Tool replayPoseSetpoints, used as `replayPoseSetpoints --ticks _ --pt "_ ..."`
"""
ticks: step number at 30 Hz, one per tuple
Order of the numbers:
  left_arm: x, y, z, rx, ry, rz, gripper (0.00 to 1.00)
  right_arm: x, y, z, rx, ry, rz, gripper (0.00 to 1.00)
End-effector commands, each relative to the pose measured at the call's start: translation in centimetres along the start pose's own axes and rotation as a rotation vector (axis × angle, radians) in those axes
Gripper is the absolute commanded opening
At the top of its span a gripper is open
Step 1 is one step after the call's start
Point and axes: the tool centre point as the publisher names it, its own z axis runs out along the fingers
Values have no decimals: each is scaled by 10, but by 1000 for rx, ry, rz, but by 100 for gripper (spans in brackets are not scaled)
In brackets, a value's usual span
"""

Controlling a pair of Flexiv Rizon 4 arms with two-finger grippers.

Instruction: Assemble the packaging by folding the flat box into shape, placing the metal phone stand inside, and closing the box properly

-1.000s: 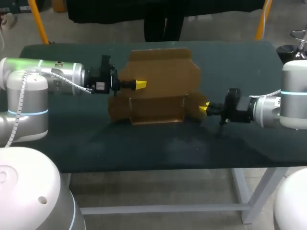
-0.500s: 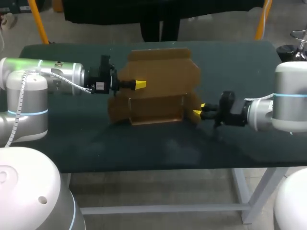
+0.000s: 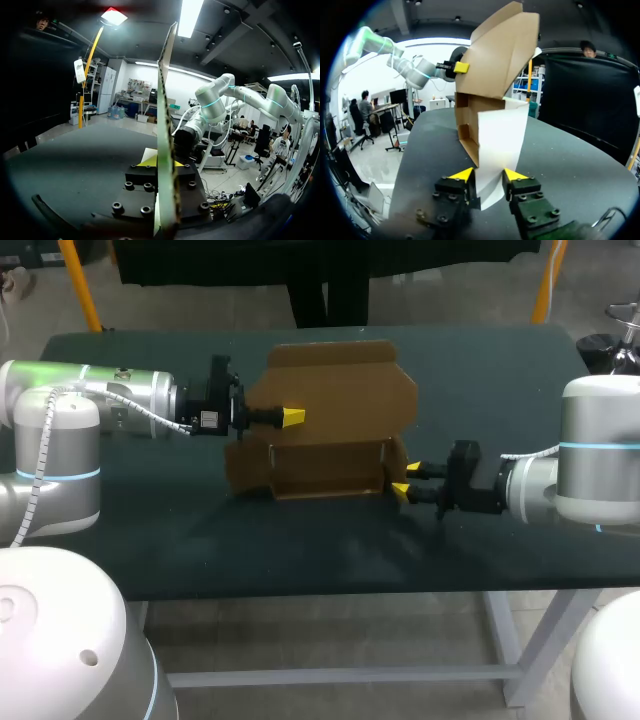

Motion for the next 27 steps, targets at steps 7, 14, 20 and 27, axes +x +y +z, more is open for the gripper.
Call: replayPoseSetpoints --ticks 7,14,20,27 --pt "-1 2 1 -1 3 0 0 18 3 7 0 9 -11 45" --pt "-1 2 1 -1 3 0 0 25 4 9 -4 29 -13 46" --pt "-1 2 1 -1 3 0 0 29 6 14 -7 55 -19 47" --pt "-1 2 1 -1 3 0 0 35 6 10 -7 78 -27 48"
